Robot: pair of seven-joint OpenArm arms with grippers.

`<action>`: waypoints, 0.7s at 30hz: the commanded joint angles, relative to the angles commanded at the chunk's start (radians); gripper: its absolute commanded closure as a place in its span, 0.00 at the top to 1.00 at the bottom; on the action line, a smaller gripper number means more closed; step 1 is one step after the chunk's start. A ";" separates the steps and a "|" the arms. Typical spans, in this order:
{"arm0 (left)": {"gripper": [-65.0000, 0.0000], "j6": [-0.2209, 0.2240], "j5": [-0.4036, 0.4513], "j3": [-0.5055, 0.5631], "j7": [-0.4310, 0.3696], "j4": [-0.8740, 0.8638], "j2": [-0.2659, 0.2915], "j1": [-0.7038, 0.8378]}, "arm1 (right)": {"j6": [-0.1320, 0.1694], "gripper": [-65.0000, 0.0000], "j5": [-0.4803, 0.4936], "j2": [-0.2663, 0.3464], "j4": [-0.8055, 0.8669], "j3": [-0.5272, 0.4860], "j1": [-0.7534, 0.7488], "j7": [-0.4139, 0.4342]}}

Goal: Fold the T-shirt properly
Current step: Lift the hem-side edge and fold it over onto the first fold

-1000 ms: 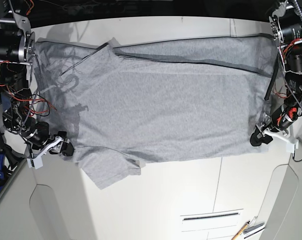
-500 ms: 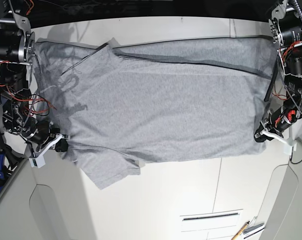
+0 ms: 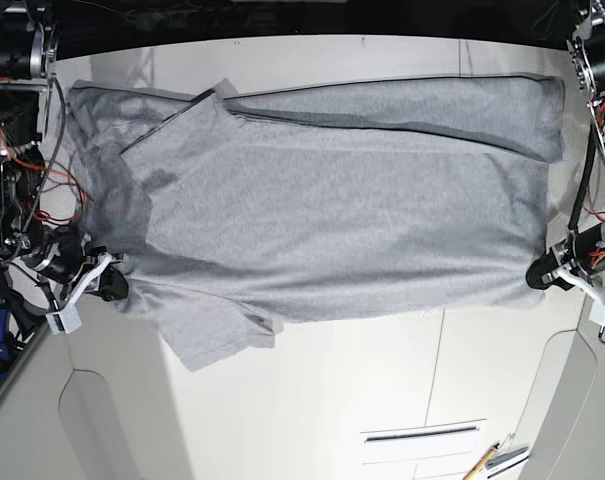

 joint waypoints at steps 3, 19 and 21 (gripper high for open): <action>0.00 0.000 -0.057 0.000 0.066 0.012 -0.026 0.000 | 0.000 0.00 0.027 0.034 0.108 0.001 -0.076 0.000; 0.00 0.000 -0.227 0.000 0.294 0.222 -0.118 0.217 | 0.003 0.00 0.124 0.061 0.333 0.198 -0.351 -0.071; 0.00 0.000 -0.216 0.000 0.290 0.278 -0.117 0.275 | 0.003 0.00 0.145 0.061 0.333 0.210 -0.388 -0.071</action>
